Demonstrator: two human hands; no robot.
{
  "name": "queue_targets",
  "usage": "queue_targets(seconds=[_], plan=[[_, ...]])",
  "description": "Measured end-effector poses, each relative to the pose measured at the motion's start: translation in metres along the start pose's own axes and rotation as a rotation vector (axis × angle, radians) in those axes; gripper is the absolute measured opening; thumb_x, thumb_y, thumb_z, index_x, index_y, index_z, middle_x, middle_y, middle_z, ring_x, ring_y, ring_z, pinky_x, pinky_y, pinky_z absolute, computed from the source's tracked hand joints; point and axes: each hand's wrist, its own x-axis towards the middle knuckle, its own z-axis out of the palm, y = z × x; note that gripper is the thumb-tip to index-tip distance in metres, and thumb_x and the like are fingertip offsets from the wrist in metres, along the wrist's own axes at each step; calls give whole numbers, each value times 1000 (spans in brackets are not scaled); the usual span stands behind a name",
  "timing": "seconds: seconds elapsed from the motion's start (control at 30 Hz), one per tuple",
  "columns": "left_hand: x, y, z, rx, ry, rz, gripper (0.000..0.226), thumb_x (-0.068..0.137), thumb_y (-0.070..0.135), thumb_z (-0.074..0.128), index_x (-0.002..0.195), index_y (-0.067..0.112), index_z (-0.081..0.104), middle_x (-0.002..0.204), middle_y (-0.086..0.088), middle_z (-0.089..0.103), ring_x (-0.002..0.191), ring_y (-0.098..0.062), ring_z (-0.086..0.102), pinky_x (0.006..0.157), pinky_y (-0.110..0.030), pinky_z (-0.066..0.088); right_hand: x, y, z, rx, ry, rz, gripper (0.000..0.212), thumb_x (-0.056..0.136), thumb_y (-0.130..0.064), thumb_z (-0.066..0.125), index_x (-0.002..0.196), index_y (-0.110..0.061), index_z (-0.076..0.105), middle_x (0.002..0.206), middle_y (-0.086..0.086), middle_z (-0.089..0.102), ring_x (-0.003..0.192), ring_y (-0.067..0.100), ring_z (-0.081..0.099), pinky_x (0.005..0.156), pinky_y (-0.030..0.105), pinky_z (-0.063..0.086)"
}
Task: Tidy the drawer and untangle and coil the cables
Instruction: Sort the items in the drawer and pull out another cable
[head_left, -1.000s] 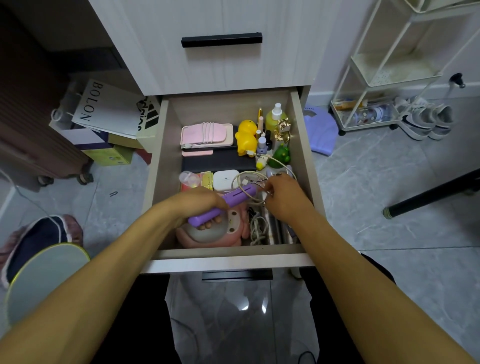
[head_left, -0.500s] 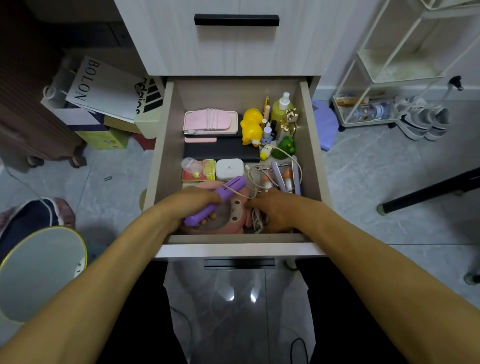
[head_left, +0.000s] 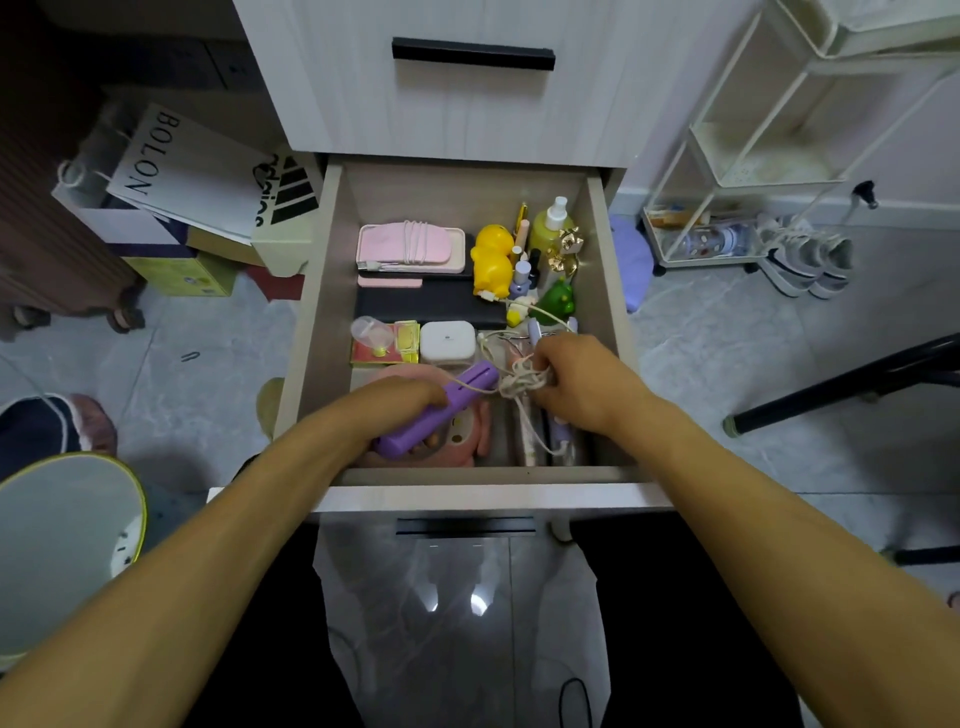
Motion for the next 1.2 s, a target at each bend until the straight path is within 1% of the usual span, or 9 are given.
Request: queue_targets(seconds=[0.1, 0.2, 0.33, 0.53, 0.63, 0.73, 0.8, 1.0, 1.2], plan=[[7, 4, 9, 23, 31, -39, 24, 85, 21, 57, 105, 10, 63, 80, -14, 71, 65, -24, 65, 65, -34, 54, 1, 4, -11, -19, 82, -7, 12, 86, -16, 63, 88, -8, 55, 95, 13, 58, 84, 31, 56, 65, 33, 40], [14, 11, 27, 18, -60, -118, 14, 97, 14, 51, 95, 5, 62, 71, -9, 71, 62, -18, 66, 58, -25, 55, 0, 8, -23, 44, 191, -12, 12, 85, -13, 64, 88, -7, 53, 92, 12, 58, 79, 29, 56, 61, 33, 40], [30, 13, 47, 151, -54, -132, 21, 96, 15, 58, 113, 2, 57, 109, -22, 67, 98, -35, 68, 85, -46, 58, -4, 15, -33, 152, 281, 27, 14, 84, -12, 66, 90, -9, 54, 84, 6, 57, 73, 23, 52, 62, 36, 43], [37, 18, 55, 459, -20, -44, 12, 93, 8, 55, 88, 10, 65, 75, -11, 70, 63, -22, 68, 63, -32, 61, -14, 19, -23, 209, 299, 6, 13, 83, -11, 65, 87, -9, 53, 74, -3, 47, 70, 19, 44, 59, 28, 31], [31, 19, 54, 571, 123, 96, 15, 88, 12, 59, 79, 8, 70, 65, -8, 68, 57, -23, 64, 55, -32, 58, -18, 20, -19, 227, 347, 3, 17, 83, -16, 69, 92, -13, 54, 81, -5, 48, 80, 15, 41, 57, 16, 27], [30, 23, 54, 471, 247, 300, 8, 83, 22, 71, 77, 18, 69, 72, -1, 68, 63, -22, 66, 59, -32, 55, -22, 19, -16, 298, 378, 43, 19, 86, -27, 69, 96, -19, 56, 91, 1, 56, 83, 16, 48, 60, 18, 34], [30, 27, 59, 419, 175, 360, 12, 79, 29, 77, 87, 24, 69, 84, 1, 68, 76, -17, 65, 70, -31, 53, -24, 16, -19, 410, 405, 92, 17, 89, -30, 68, 93, -20, 55, 86, 2, 62, 76, 19, 57, 59, 26, 43], [32, 31, 77, 205, 258, 603, 14, 86, 19, 73, 99, 16, 79, 93, 2, 75, 83, -4, 65, 74, -12, 48, -37, 23, -21, 540, 547, 201, 16, 85, -23, 72, 86, -15, 58, 76, -1, 60, 62, 10, 52, 54, 15, 39], [38, 33, 89, 280, 137, 641, 16, 84, 14, 74, 99, 19, 76, 92, 4, 70, 73, -7, 58, 73, -24, 50, -48, 35, -17, 659, 583, 250, 16, 81, -28, 76, 80, -21, 62, 75, -12, 60, 76, 4, 57, 58, 13, 42]])
